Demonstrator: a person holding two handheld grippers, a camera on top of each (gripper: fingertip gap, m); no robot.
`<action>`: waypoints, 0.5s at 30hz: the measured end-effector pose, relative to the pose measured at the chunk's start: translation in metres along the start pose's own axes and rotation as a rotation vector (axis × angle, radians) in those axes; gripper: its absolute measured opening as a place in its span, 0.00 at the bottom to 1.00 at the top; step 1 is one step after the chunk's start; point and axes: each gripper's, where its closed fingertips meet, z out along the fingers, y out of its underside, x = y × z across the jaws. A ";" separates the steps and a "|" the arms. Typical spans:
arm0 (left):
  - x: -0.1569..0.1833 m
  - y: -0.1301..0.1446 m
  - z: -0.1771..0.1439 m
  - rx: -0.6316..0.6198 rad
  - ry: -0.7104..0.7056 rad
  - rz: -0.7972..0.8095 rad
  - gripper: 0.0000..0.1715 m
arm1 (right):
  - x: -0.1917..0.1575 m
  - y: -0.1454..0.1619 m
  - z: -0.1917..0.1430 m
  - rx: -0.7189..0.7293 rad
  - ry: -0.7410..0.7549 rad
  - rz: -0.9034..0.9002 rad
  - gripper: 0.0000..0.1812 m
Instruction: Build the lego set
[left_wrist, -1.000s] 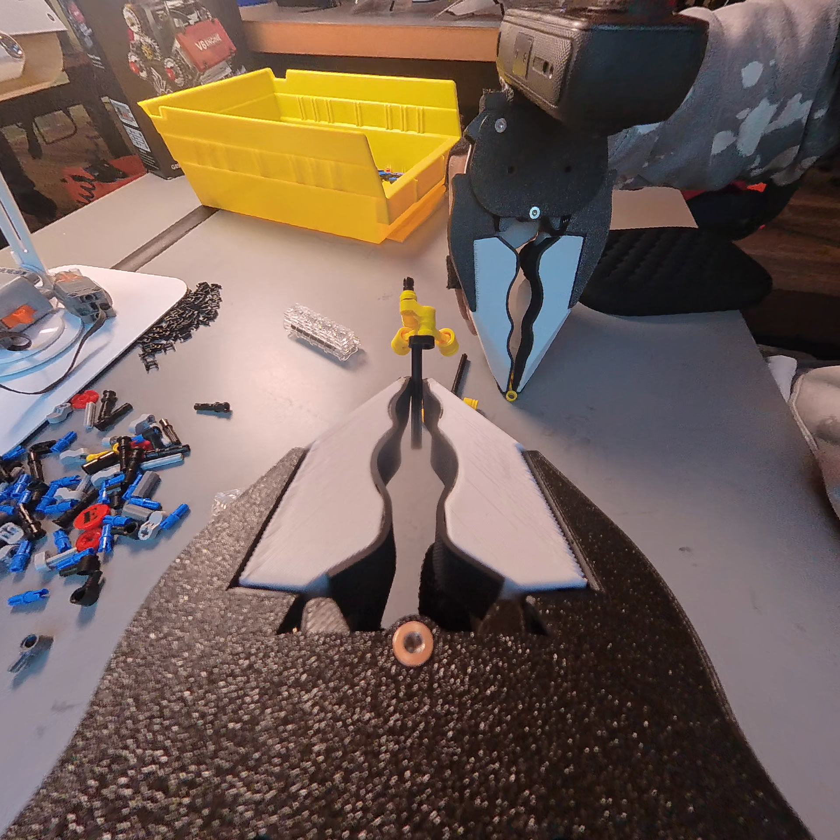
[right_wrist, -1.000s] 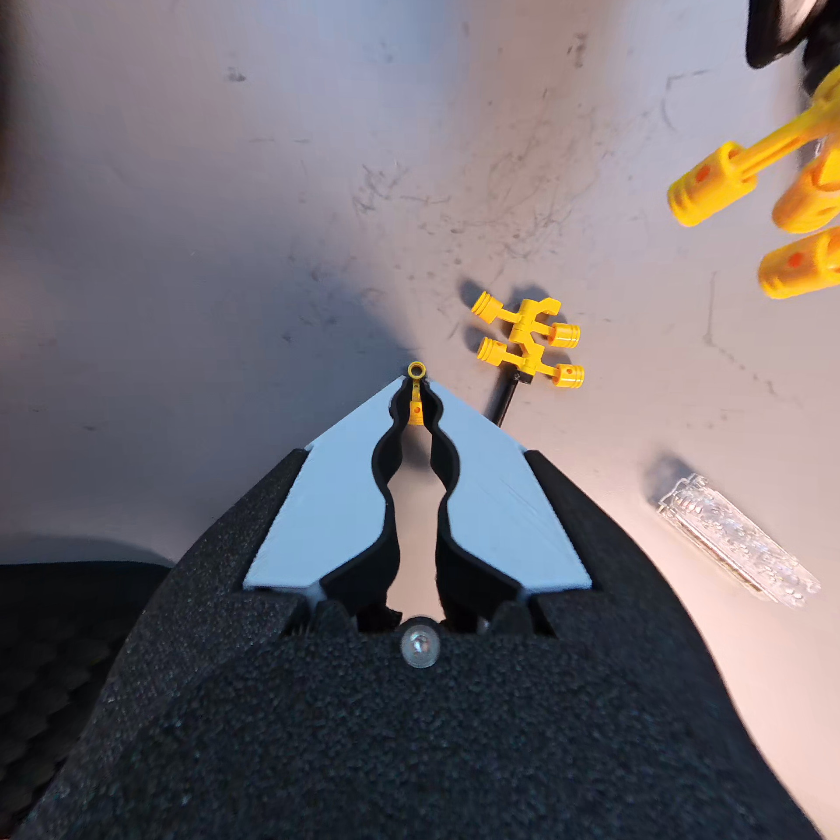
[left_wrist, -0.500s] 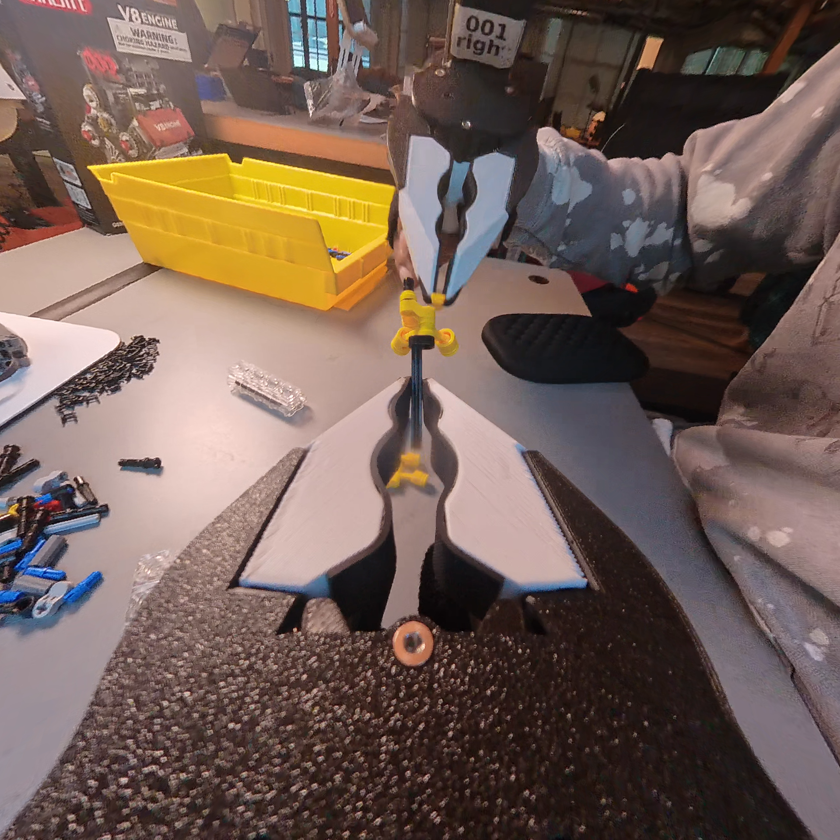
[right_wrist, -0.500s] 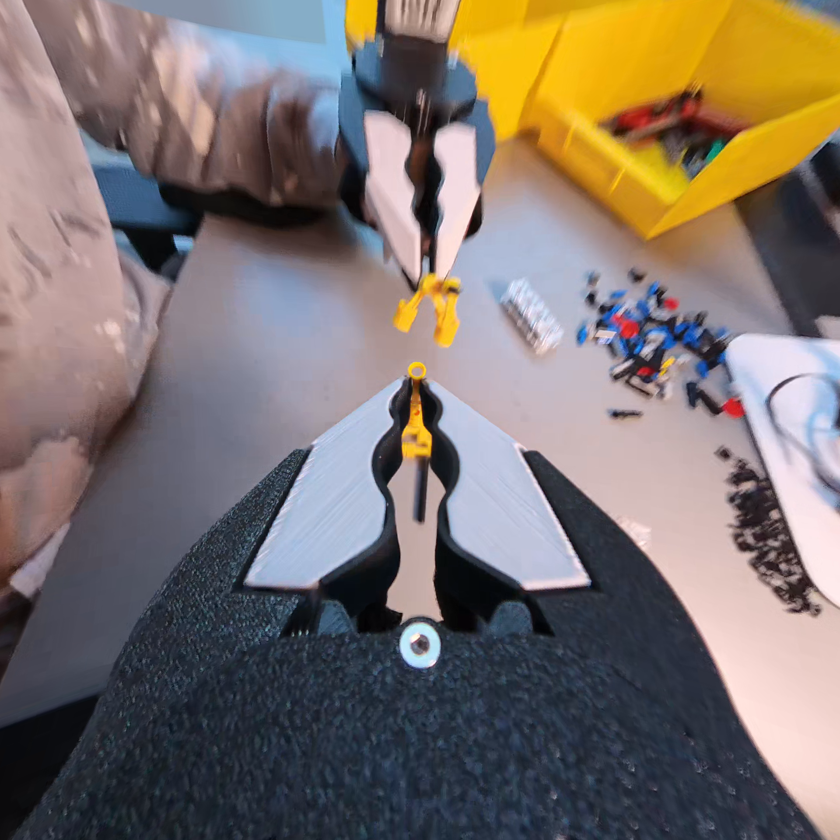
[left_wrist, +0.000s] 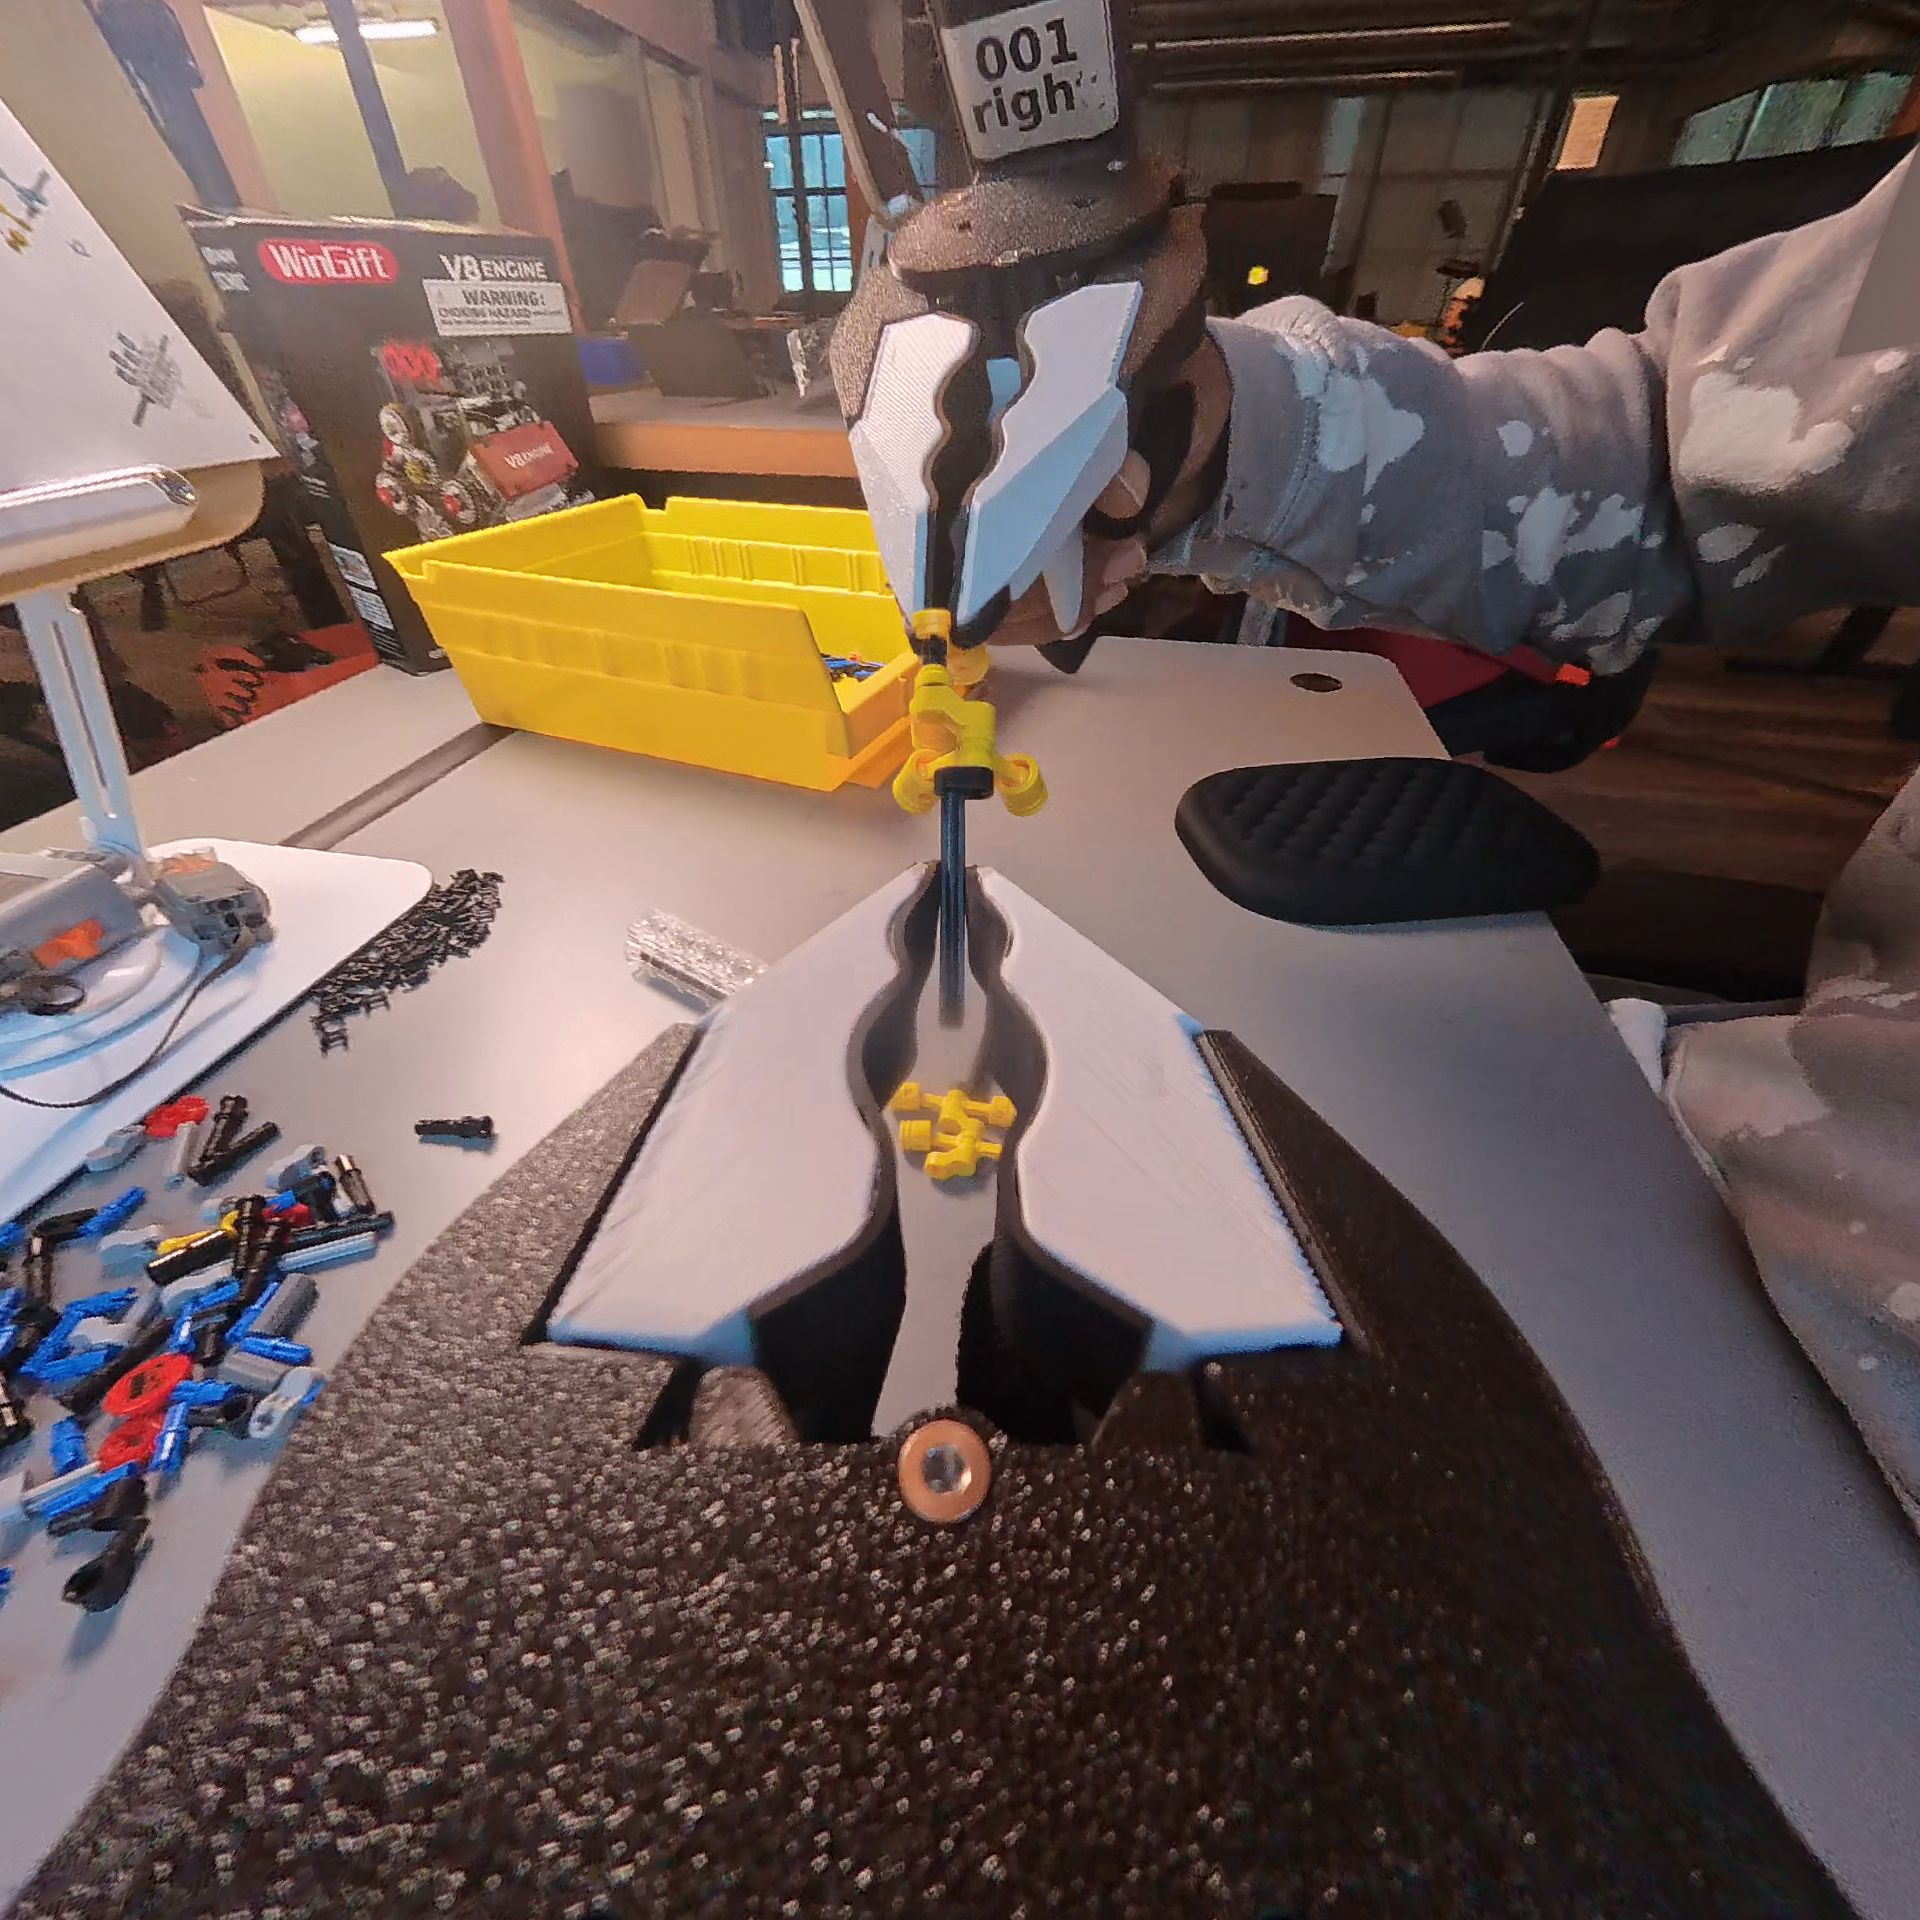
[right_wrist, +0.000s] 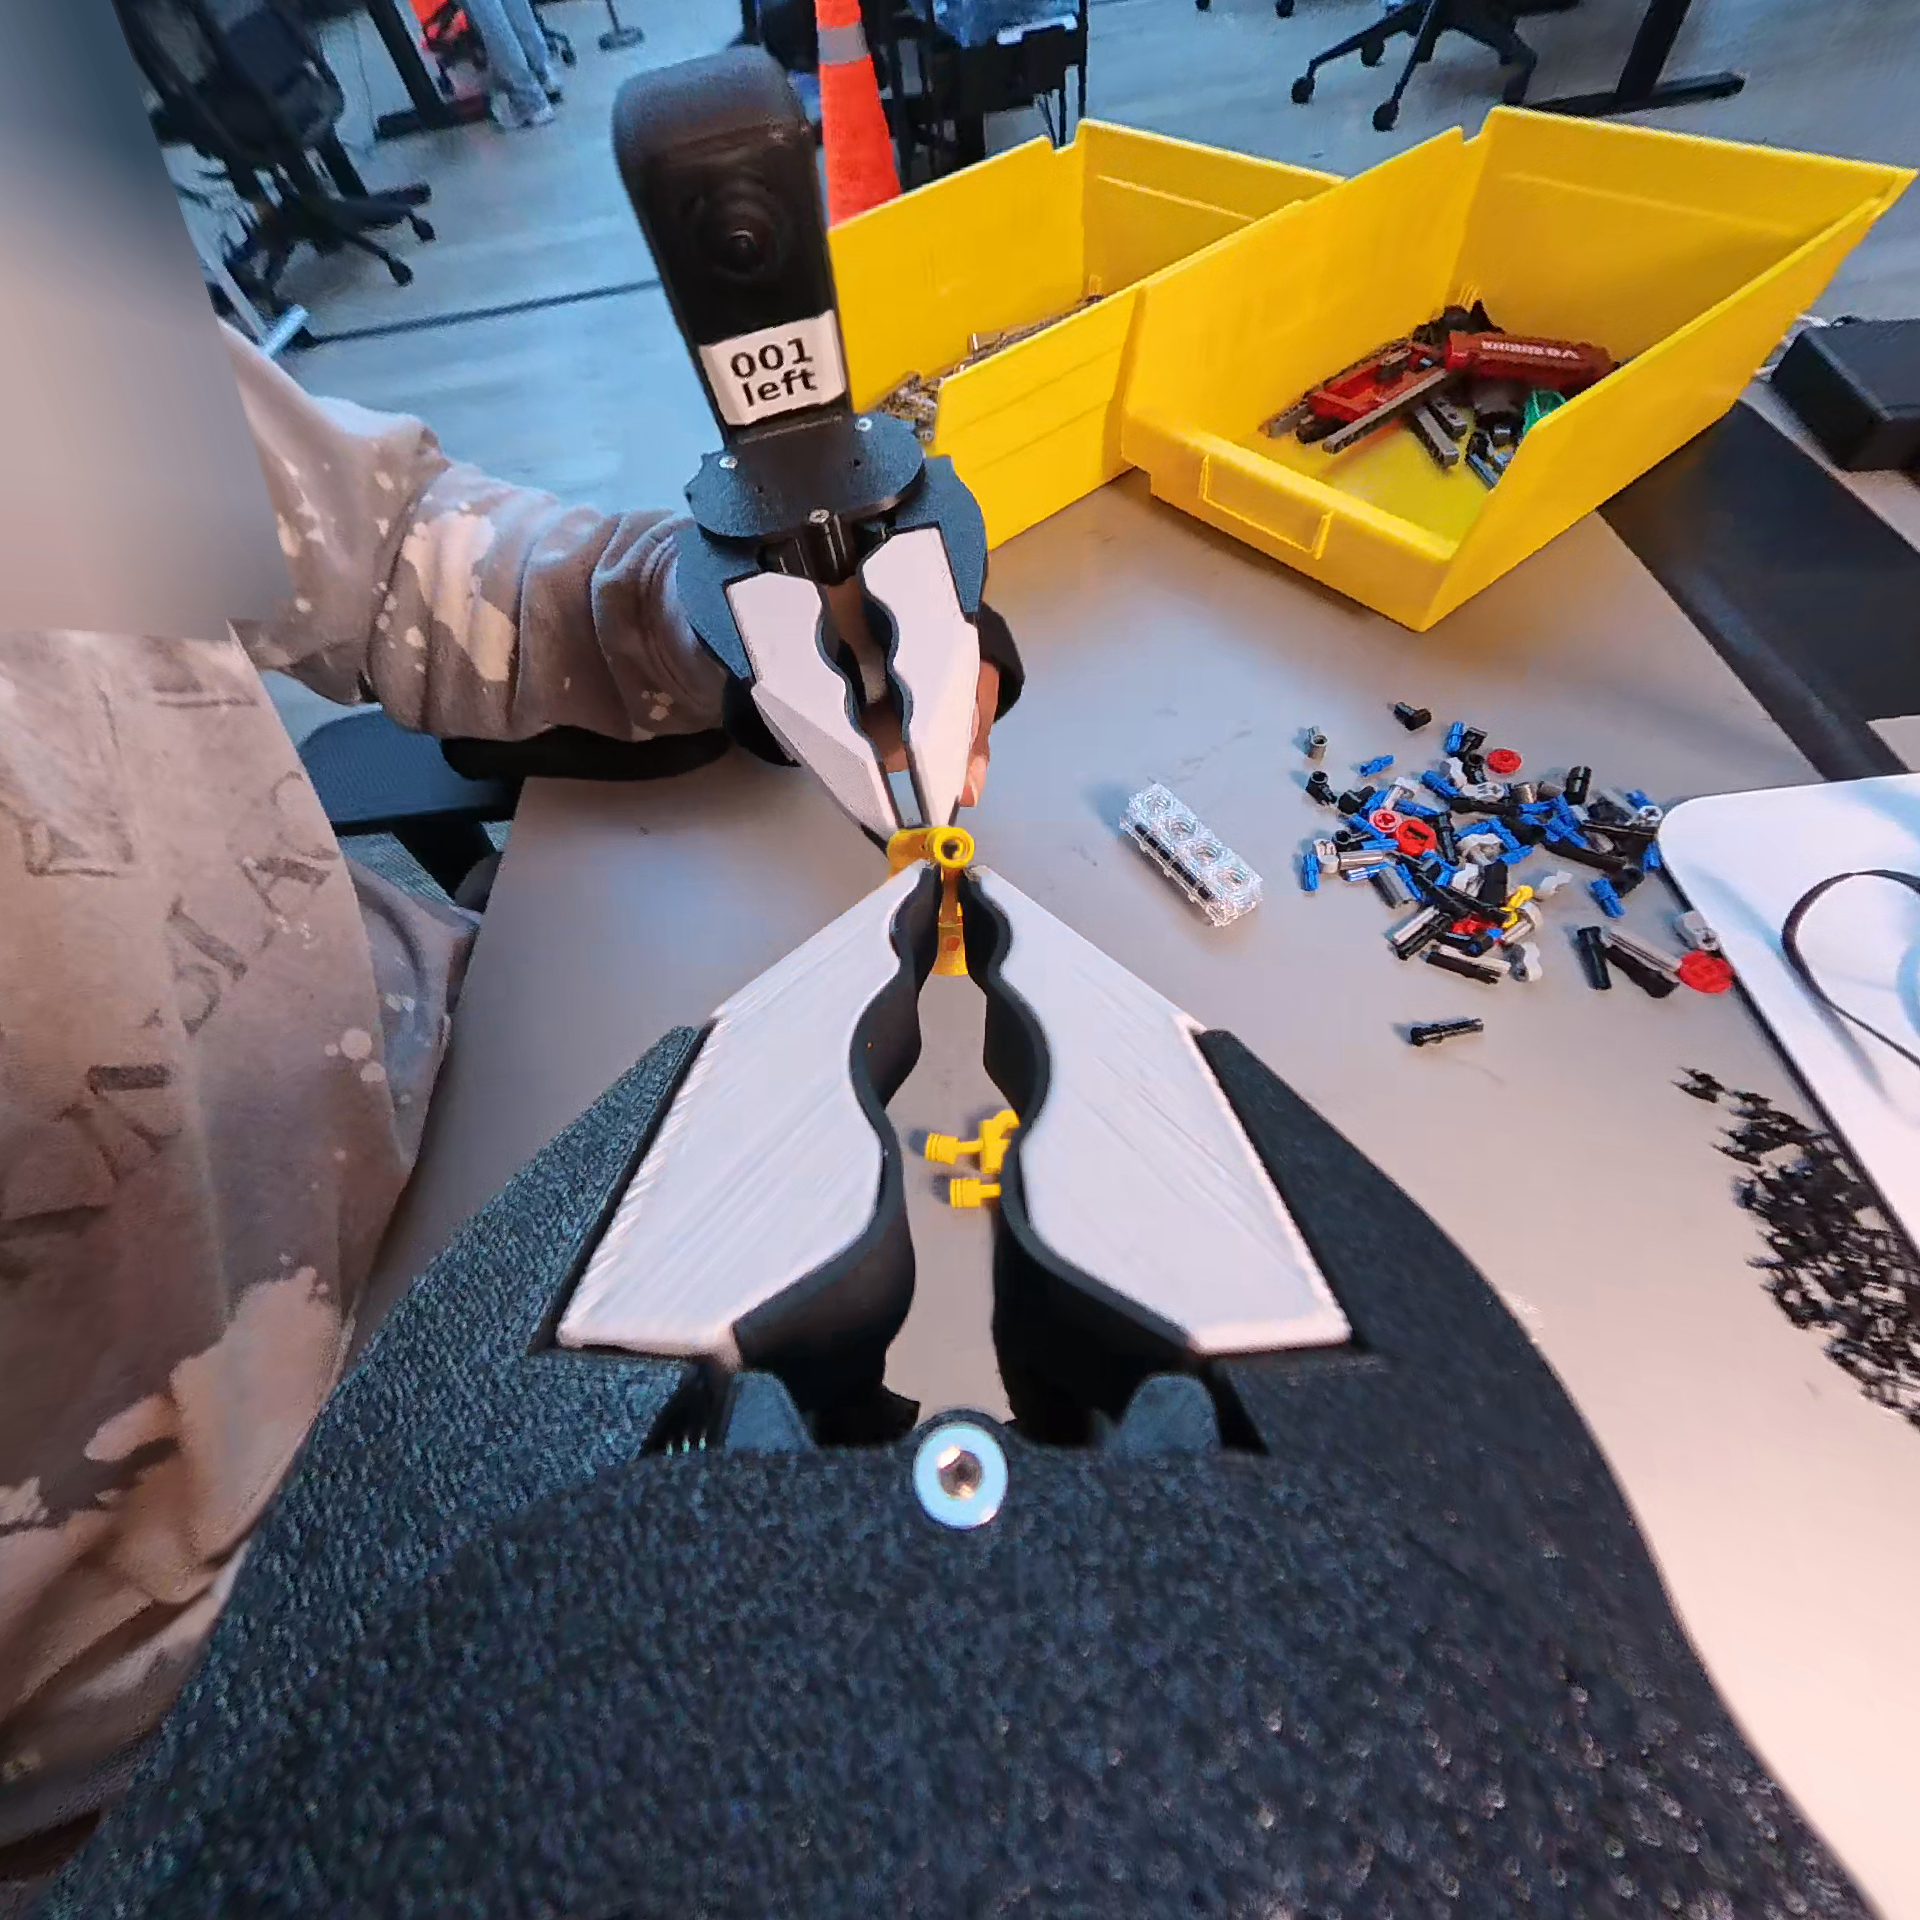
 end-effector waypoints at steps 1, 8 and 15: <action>-0.001 -0.001 0.000 0.001 -0.016 0.014 0.02 | 0.000 -0.001 0.000 0.005 -0.001 0.015 0.02; -0.008 -0.004 -0.001 -0.025 -0.125 0.141 0.02 | 0.002 -0.004 0.001 0.014 -0.009 0.114 0.02; -0.014 -0.013 -0.003 -0.015 -0.247 0.273 0.02 | 0.007 -0.009 0.000 0.043 -0.009 0.256 0.02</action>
